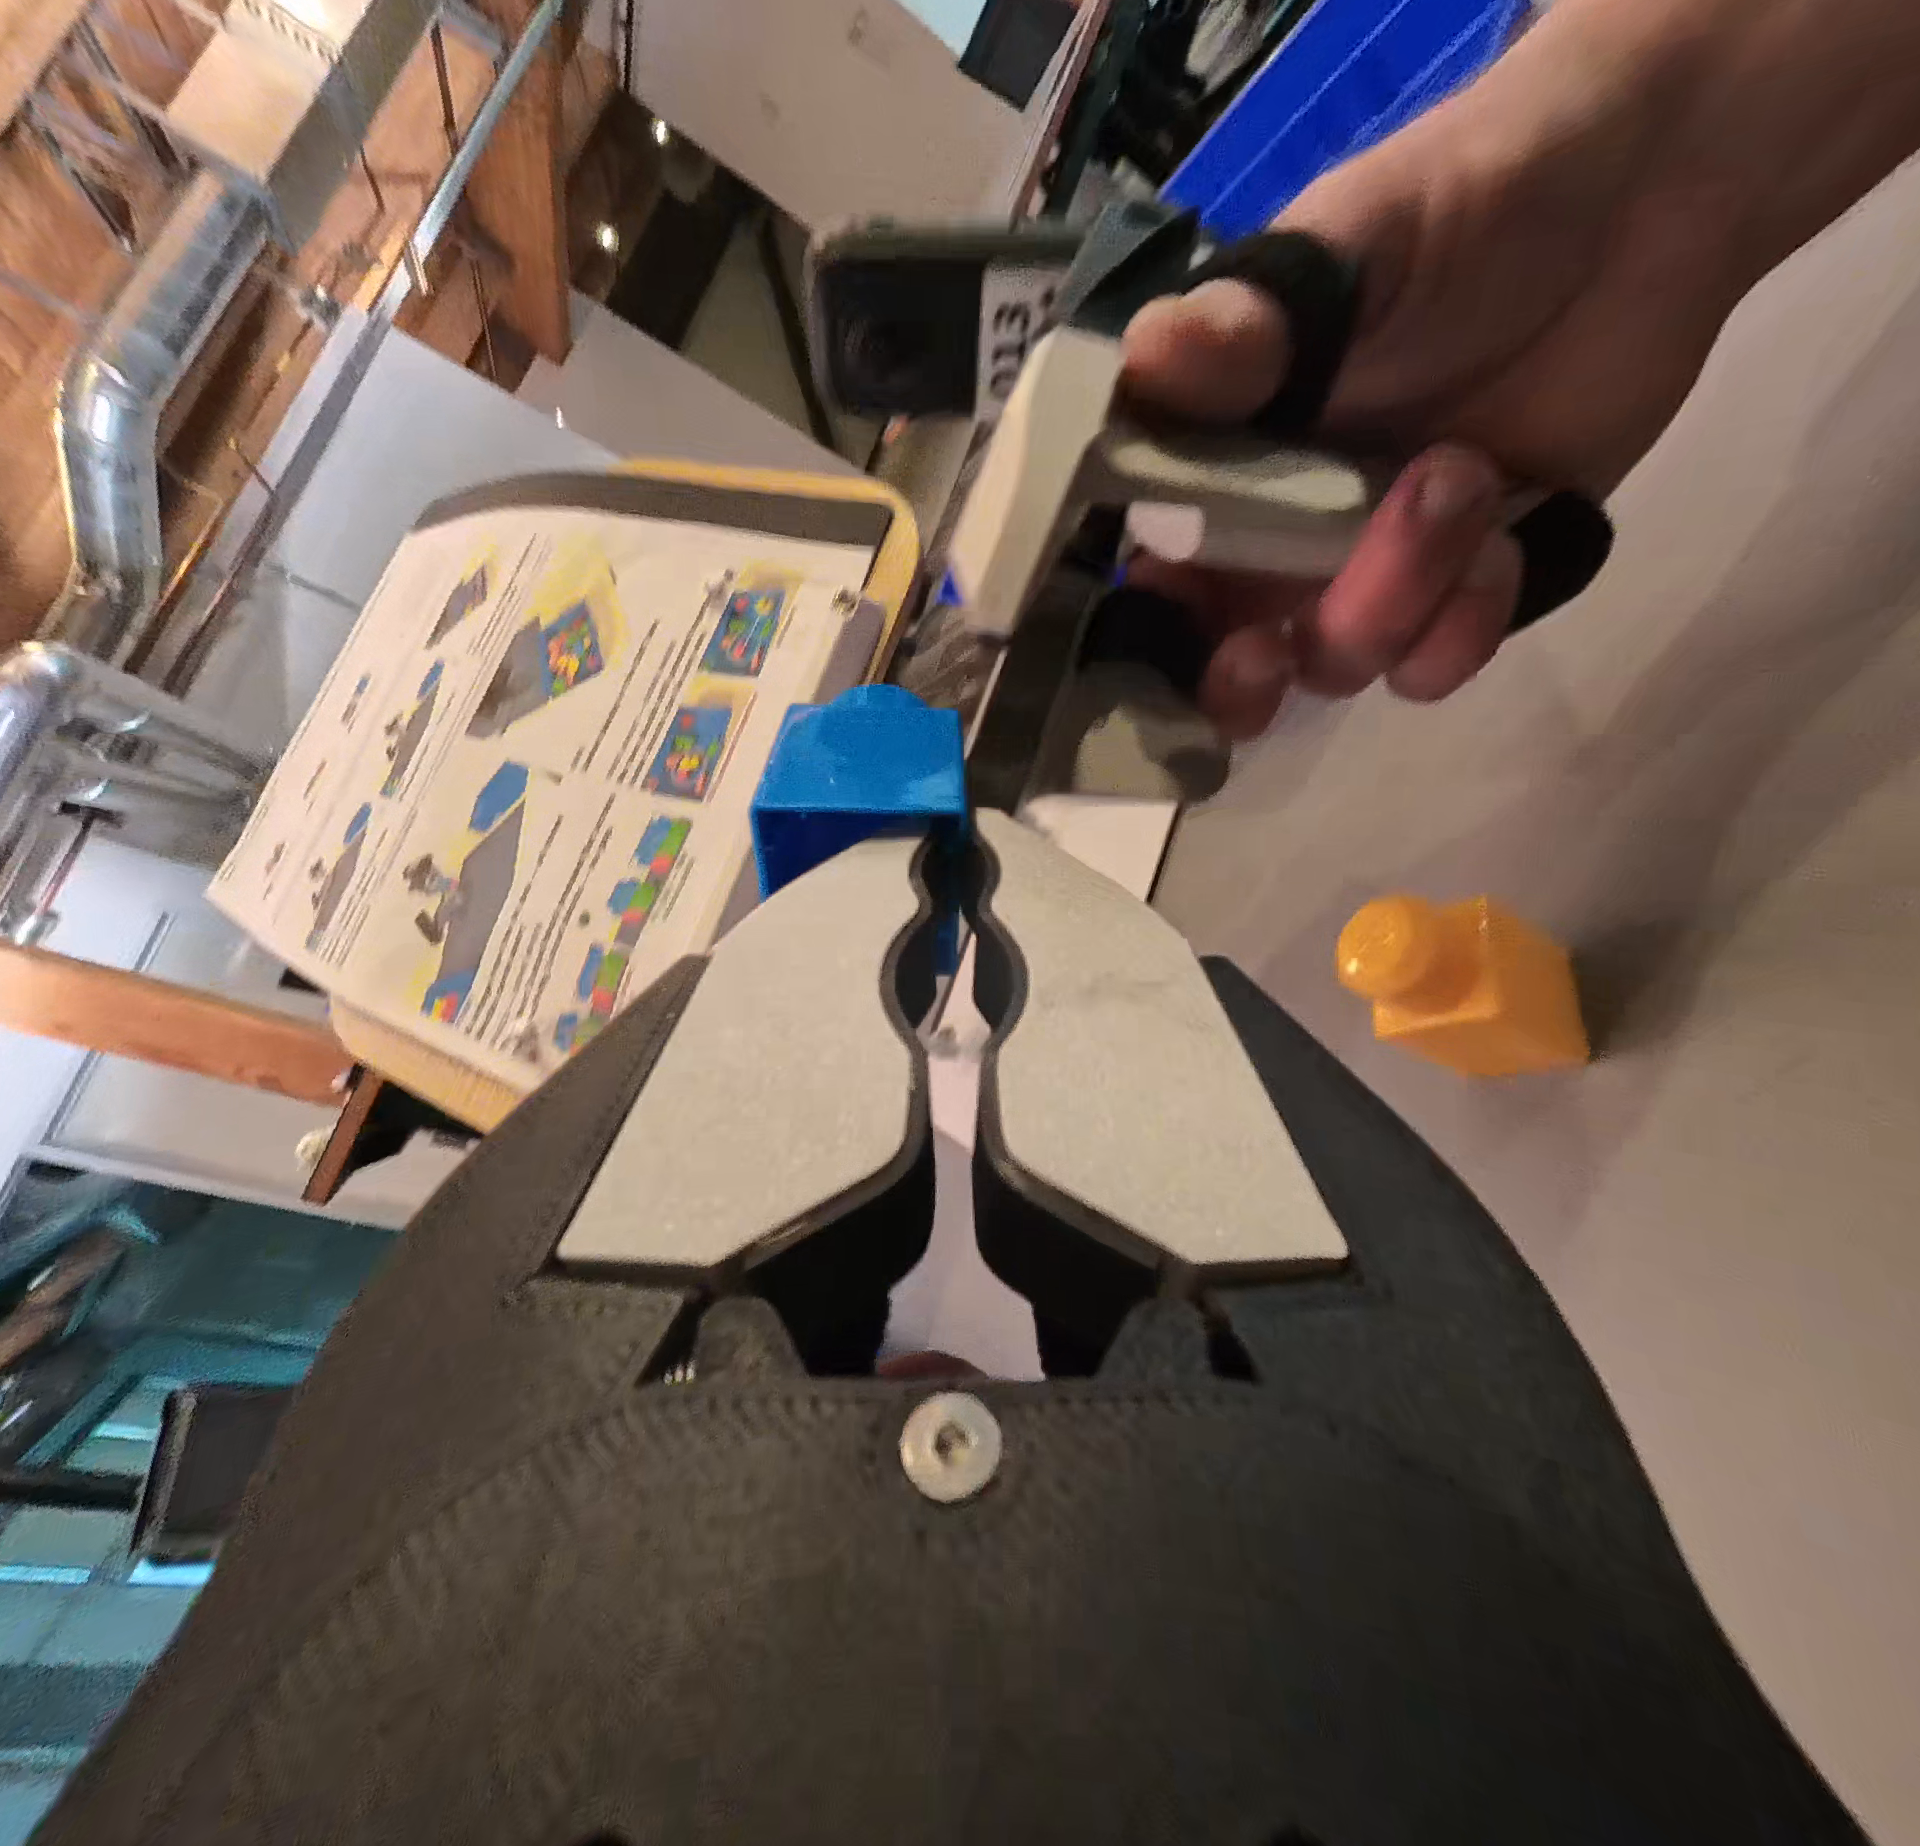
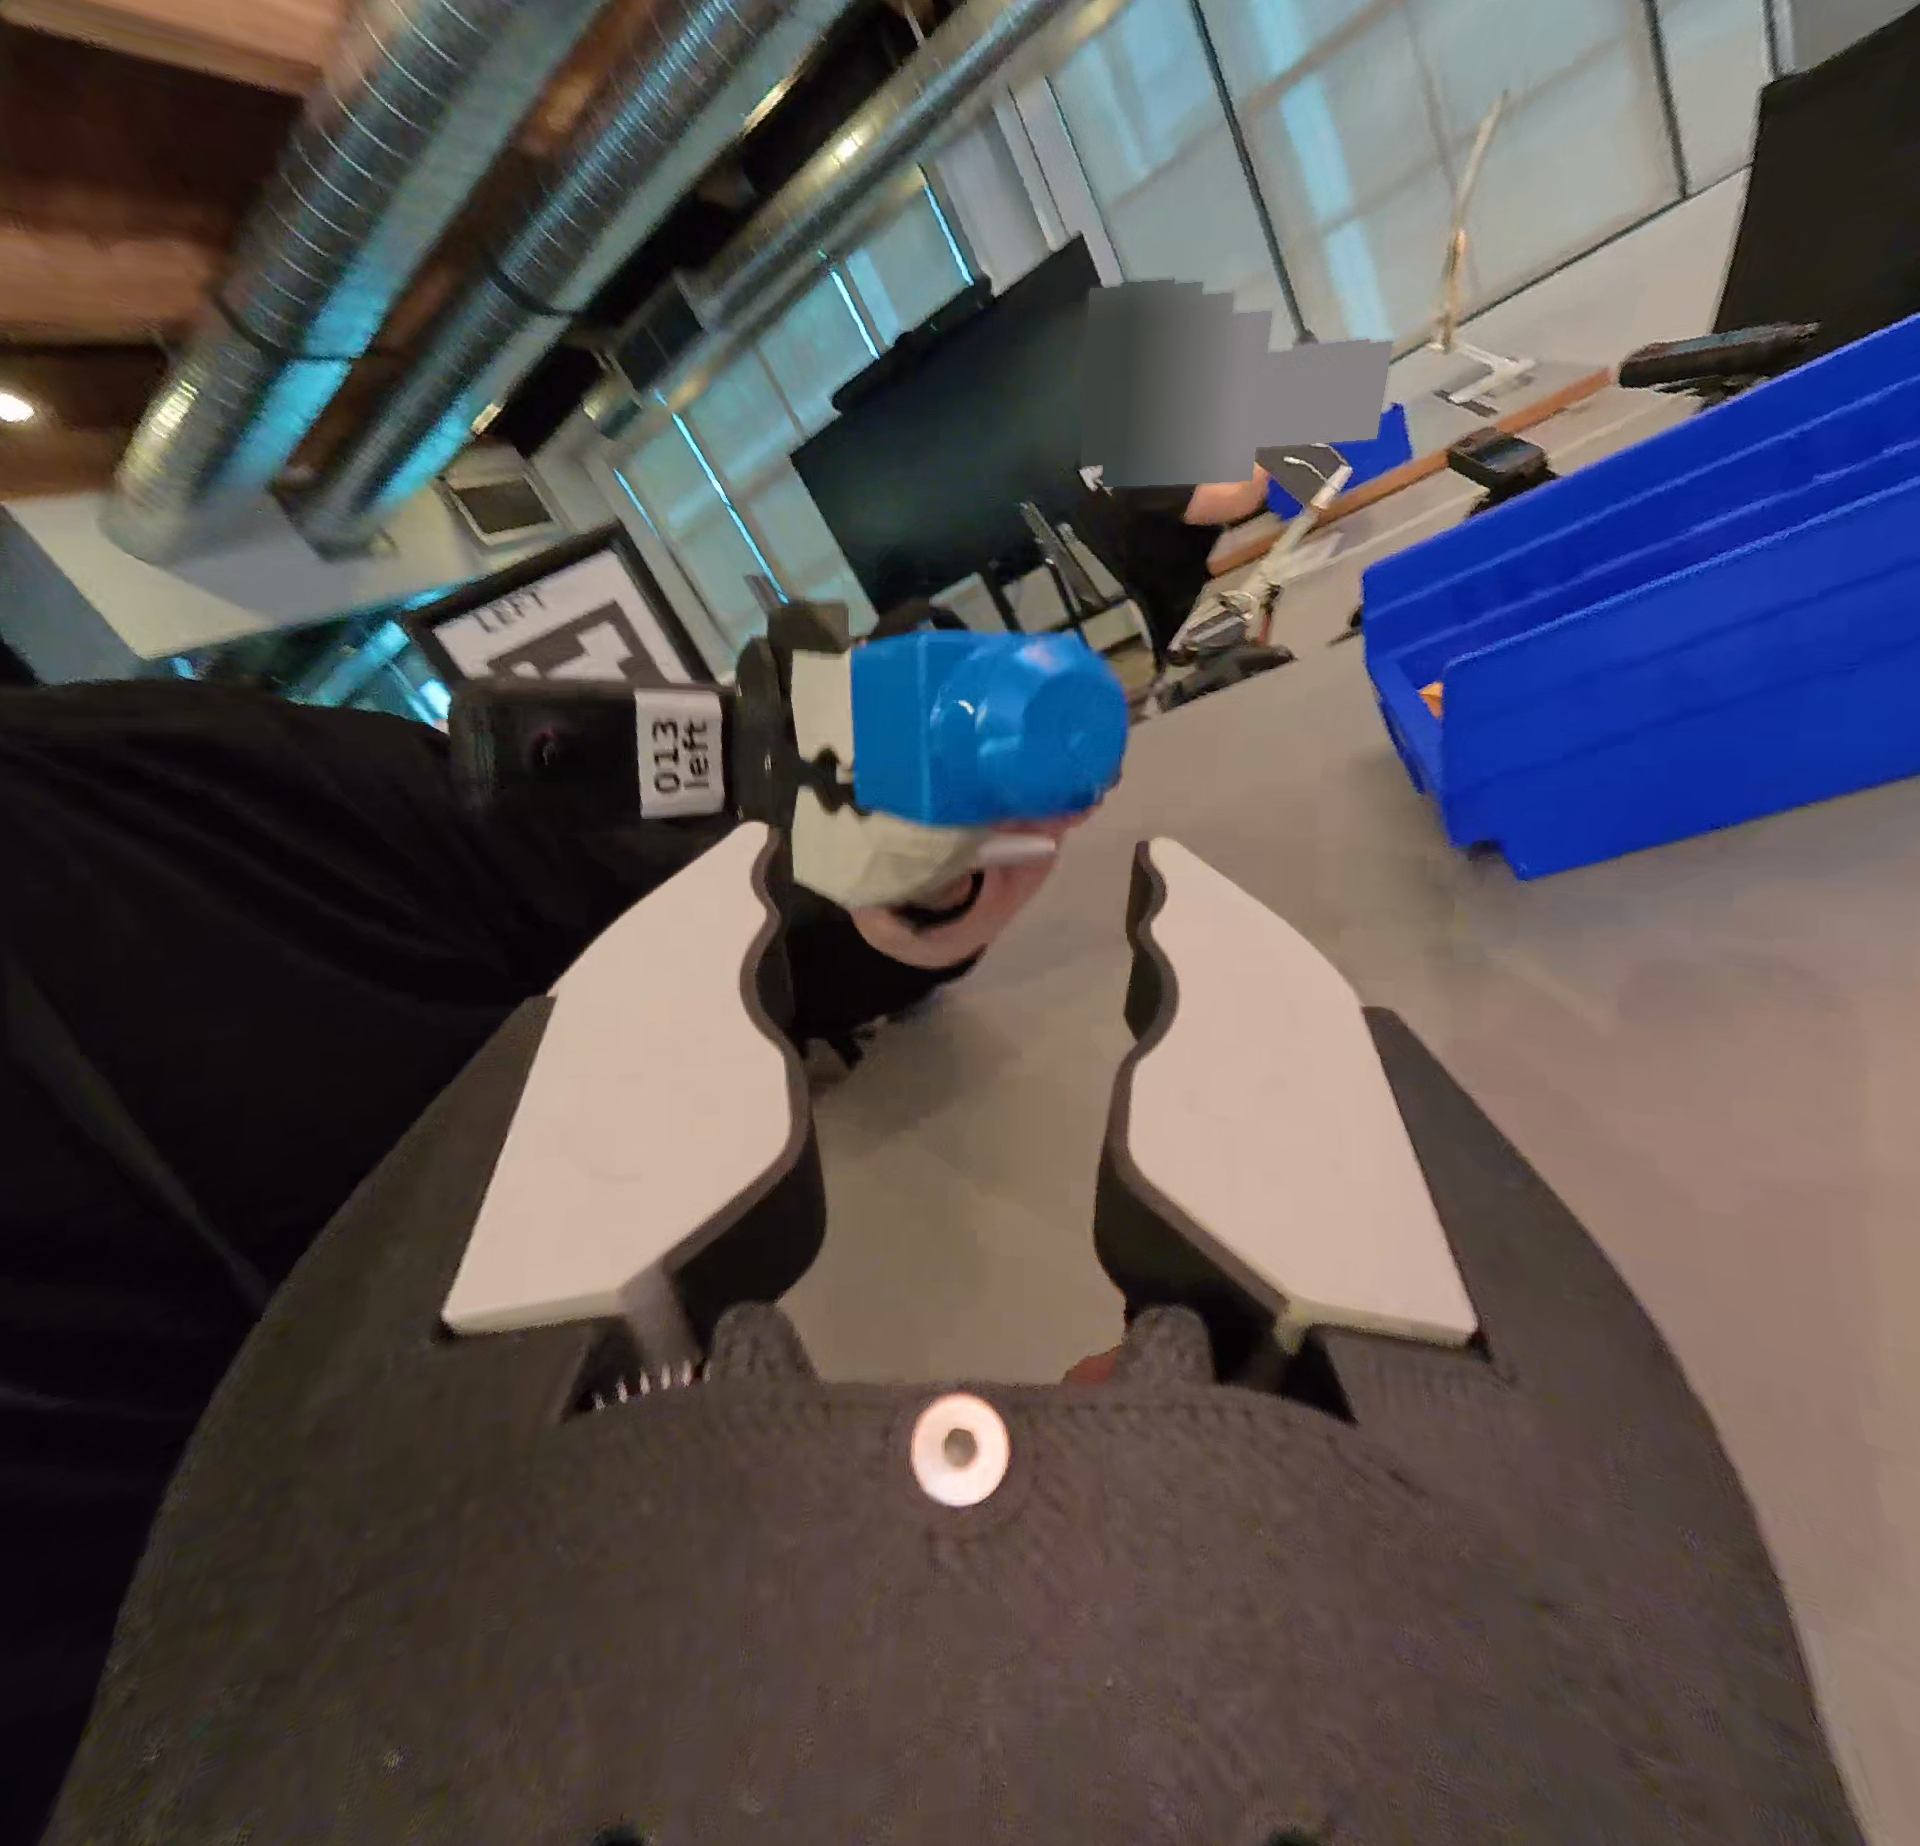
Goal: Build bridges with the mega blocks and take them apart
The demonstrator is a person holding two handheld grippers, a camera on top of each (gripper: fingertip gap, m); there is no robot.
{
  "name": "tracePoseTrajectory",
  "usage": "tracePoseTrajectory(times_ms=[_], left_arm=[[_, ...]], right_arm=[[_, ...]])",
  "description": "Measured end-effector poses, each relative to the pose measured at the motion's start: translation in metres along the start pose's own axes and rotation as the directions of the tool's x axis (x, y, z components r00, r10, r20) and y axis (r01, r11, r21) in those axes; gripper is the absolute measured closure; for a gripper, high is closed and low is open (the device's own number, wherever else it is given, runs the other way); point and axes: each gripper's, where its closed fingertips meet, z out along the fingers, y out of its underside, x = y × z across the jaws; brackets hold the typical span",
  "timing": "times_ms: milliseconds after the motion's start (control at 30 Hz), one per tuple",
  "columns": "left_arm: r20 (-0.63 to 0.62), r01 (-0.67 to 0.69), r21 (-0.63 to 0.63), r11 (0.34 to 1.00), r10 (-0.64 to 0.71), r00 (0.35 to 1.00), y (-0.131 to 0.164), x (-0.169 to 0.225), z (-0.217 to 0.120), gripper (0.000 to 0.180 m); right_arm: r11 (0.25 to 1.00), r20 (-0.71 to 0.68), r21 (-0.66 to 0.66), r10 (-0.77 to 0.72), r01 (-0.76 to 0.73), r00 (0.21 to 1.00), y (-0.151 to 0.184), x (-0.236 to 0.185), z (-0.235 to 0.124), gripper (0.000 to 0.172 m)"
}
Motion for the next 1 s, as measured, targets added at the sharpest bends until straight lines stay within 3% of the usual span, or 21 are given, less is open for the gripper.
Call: tracePoseTrajectory(times_ms=[100,167,200,400,467,567,633,700,867,1000], left_arm=[[-0.034,0.023,0.049,0.999,-0.021,0.999,-0.014,0.016,0.008,0.18],[-0.031,0.044,0.092,0.995,-0.042,0.999,-0.021,0.02,0.009,0.18],[-0.033,0.069,0.09,0.994,-0.066,0.997,-0.021,0.02,0.01,0.18],[-0.102,0.195,0.058,0.979,-0.188,0.977,-0.008,0.025,0.007,0.168],[-0.099,0.18,0.026,0.983,-0.177,0.979,0.003,0.022,-0.001,0.165],[-0.064,0.178,-0.062,0.982,-0.182,0.981,0.032,0.005,-0.015,0.164],[-0.067,0.185,-0.128,0.974,-0.194,0.979,0.053,-0.003,-0.025,0.165],[-0.115,0.183,-0.246,0.952,-0.216,0.97,0.08,-0.001,-0.032,0.165],[-0.041,0.193,-0.351,0.916,-0.221,0.974,0.119,-0.019,-0.054,0.164],[0.052,0.228,-0.453,0.862,-0.23,0.972,0.157,-0.051,-0.079,0.159]], right_arm=[[0.999,0.054,0.024,0.039,-0.041,0.998,-0.001,-0.007,0.003,0.114],[0.998,0.104,0.047,0.042,-0.047,0.994,-0.003,-0.014,0.001,0.133],[0.998,0.102,0.045,0.037,-0.042,0.994,-0.004,-0.013,0.0,0.134],[0.988,-0.089,-0.073,-0.145,0.139,0.985,-0.008,-0.002,-0.007,0.135],[0.957,-0.164,-0.195,-0.249,0.216,0.955,-0.006,0.008,-0.017,0.135],[0.862,-0.232,-0.436,-0.385,0.258,0.894,0.004,0.026,-0.038,0.135],[0.733,-0.256,-0.624,-0.519,0.271,0.815,0.017,0.044,-0.057,0.135],[0.606,-0.213,-0.761,-0.569,0.23,0.794,0.038,0.052,-0.072,0.134],[0.433,-0.117,-0.878,-0.607,0.204,0.786,0.074,0.061,-0.081,0.134],[0.347,-0.059,-0.918,-0.6,0.193,0.798,0.102,0.067,-0.08,0.134]])
